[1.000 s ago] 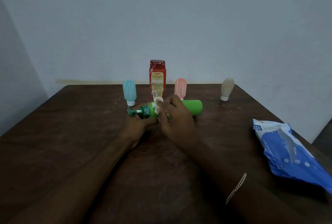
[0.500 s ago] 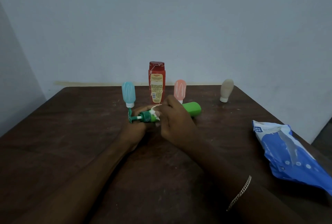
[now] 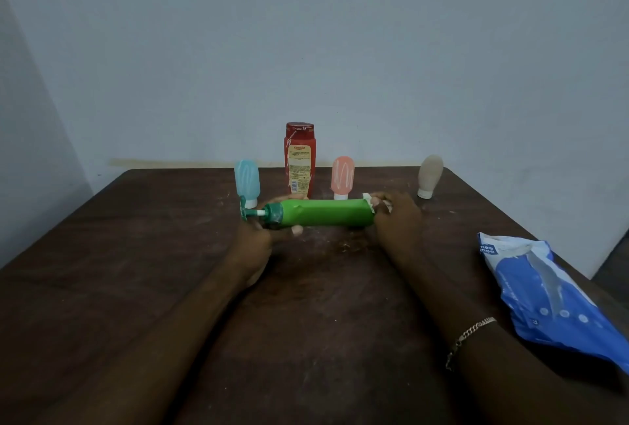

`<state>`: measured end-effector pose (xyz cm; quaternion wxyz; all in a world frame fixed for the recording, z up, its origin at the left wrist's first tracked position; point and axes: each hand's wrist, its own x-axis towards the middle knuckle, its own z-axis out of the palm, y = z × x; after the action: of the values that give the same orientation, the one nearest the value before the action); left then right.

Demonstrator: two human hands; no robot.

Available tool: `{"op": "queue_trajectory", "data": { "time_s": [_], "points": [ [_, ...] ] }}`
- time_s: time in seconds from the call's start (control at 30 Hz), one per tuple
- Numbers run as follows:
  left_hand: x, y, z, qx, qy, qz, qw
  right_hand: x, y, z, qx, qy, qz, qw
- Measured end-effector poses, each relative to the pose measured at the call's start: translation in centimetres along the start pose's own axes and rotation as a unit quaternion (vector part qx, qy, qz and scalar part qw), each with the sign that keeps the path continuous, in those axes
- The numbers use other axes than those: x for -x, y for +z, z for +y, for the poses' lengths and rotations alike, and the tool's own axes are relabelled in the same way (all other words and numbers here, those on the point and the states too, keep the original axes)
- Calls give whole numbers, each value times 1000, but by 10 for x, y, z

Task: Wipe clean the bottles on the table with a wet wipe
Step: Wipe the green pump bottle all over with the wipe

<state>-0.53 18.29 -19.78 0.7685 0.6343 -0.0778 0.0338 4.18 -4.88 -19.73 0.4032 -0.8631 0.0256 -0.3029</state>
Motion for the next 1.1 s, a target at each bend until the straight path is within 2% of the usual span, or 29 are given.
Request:
{"op": "queue_trajectory", "data": {
  "time_s": [0.13, 0.27, 0.4, 0.47, 0.57, 0.7, 0.77, 0.83, 0.9, 0.97, 1.0, 1.1],
  "points": [
    [-3, -2, 3, 77, 13, 31, 996, 3, -3, -5, -18, 3, -24, 1000],
    [-10, 3, 4, 188, 23, 66, 980, 23, 1, -21, -2, -10, -92, 996],
    [-12, 12, 5, 188, 53, 124, 973, 46, 9, -41, -29, -73, -154, 985],
    [-11, 16, 10, 152, 76, 170, 971, 52, 13, -46, -34, -95, -175, 979],
    [-8, 15, 18, 36, 110, 217, 969, 53, 17, -47, -44, -120, -181, 975],
    [-5, 6, 27, -170, 146, 191, 956, 46, 7, -51, -81, -148, -125, 978],
    [-2, 3, 29, -289, 191, 162, 924, 42, -5, -55, -111, -158, -65, 979],
    [-2, -3, 31, -402, 202, 150, 880, 39, -15, -59, -137, -174, 9, 975],
    [-3, -10, 31, -548, 182, 156, 801, 35, -22, -60, -136, -198, 69, 968],
    [-4, -15, 26, -651, 167, 138, 727, 34, -25, -61, -107, -232, 90, 962],
    [-5, -17, 23, -673, 166, 126, 710, 34, -25, -61, -94, -256, 88, 958],
    [-9, -16, 16, -689, 170, 100, 697, 34, -20, -58, -59, -329, 43, 942]
  ]
}}
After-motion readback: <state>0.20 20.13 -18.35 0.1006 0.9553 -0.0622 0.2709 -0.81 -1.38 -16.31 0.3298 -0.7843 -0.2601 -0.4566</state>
